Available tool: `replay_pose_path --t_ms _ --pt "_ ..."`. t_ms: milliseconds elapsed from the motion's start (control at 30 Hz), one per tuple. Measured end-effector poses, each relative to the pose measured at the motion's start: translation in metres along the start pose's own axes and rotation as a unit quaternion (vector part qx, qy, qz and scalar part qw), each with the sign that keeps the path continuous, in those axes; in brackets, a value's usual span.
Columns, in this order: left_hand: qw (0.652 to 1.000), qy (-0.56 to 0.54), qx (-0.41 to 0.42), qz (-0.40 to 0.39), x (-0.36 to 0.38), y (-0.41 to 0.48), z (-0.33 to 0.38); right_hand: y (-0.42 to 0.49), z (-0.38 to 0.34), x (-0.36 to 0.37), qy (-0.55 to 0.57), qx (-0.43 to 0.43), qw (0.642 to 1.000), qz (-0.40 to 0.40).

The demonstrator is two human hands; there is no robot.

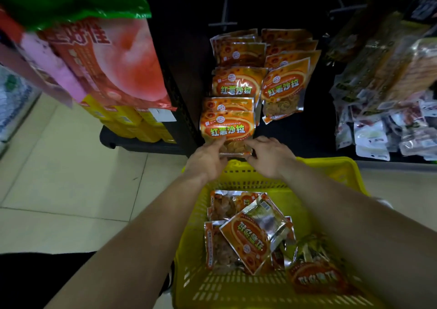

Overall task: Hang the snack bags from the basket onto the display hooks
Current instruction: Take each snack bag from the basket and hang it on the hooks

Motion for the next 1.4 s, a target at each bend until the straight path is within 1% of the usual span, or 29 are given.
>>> replay_pose_path --t_ms 167,300,367,433,500,633,700,767,867,1000,1067,1133,1200,1300,1400 --pt "1.0 -0.003 0.011 0.009 0.0 -0.04 0.006 -0.039 0.0 -0.007 -0.008 0.01 1.0 0.013" --pt "0.999 0.008 0.017 0.03 0.01 -0.068 0.01 -0.072 0.007 -0.005 0.008 0.019 0.999 0.048" --pt "1.0 0.021 0.015 0.01 0.026 -0.079 0.009 -0.087 0.016 0.004 0.033 0.02 0.998 0.057" --pt "0.999 0.036 0.003 -0.035 0.049 -0.084 0.004 -0.098 0.029 0.023 0.04 0.036 0.998 0.03" --pt "0.995 0.053 -0.014 -0.079 0.073 -0.085 -0.005 -0.104 0.043 0.048 0.028 0.054 0.998 -0.019" --pt "0.991 0.048 -0.031 -0.119 0.111 -0.082 -0.025 -0.106 0.064 0.098 0.02 0.085 0.991 -0.1" --pt "0.985 0.057 -0.039 -0.157 0.127 -0.078 -0.036 -0.102 0.069 0.119 0.02 0.093 0.987 -0.127" --pt "0.977 0.062 -0.066 -0.192 0.141 -0.073 -0.045 -0.098 0.07 0.138 0.038 0.097 0.983 -0.154" --pt "0.975 0.053 -0.087 -0.199 0.156 -0.066 -0.051 -0.091 0.063 0.162 0.054 0.093 0.978 -0.181" --pt "0.981 0.042 -0.049 -0.182 0.163 -0.062 -0.054 -0.084 0.047 0.189 0.043 0.045 0.968 -0.241" --pt "0.982 0.024 -0.049 -0.183 0.164 -0.059 -0.054 -0.085 0.036 0.198 0.053 0.027 0.963 -0.262" --pt "0.982 -0.007 -0.056 -0.183 0.163 -0.054 -0.049 -0.087 0.025 0.204 0.028 0.015 0.966 -0.258" --pt "0.982 -0.041 -0.059 -0.176 0.161 -0.05 -0.042 -0.092 0.016 0.207 0.011 0.034 0.972 -0.232" --pt "0.984 -0.084 -0.049 -0.15 0.155 -0.047 -0.03 -0.1 0.006 0.206 0.008 0.064 0.984 -0.167" --pt "0.98 -0.139 -0.045 -0.138 0.146 -0.05 -0.021 -0.108 0.004 0.193 0.005 0.064 0.993 -0.102"
Point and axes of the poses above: each hand's wrist, its own y-axis towards the middle knuckle, its own x-axis out of the palm, z = x × y, the point moved 2 cm from there along y, towards the middle knuckle, and after that the axes turned 7 degrees about -z, right-handed, at the moved point
